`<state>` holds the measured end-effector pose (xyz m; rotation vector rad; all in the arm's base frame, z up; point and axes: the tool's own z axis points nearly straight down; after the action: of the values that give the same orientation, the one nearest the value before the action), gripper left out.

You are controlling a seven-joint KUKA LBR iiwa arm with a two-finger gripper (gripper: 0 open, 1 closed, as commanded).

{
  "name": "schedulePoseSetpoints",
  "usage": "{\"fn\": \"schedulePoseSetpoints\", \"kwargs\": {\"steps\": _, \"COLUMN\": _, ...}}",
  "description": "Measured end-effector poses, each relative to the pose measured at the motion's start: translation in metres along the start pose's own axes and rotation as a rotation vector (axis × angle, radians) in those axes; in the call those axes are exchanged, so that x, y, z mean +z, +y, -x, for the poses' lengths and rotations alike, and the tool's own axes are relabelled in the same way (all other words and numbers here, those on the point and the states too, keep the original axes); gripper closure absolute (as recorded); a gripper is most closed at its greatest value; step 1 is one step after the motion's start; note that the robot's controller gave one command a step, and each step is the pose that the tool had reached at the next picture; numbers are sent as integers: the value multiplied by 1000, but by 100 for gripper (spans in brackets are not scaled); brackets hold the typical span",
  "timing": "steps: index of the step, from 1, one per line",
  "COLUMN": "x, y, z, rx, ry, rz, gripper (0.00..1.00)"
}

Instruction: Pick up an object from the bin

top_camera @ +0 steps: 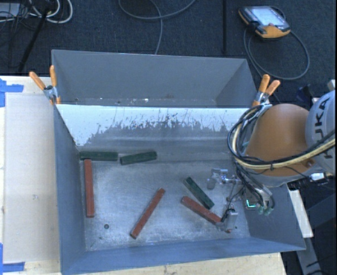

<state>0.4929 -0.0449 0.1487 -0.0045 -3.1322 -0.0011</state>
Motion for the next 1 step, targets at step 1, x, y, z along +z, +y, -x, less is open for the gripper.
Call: {"fn": "schedulePoseSetpoints", "kwargs": {"steps": 1, "x": -4, "y": 0, "z": 2, "rx": -2, "ry": -8, "rz": -1, "gripper": 0}}
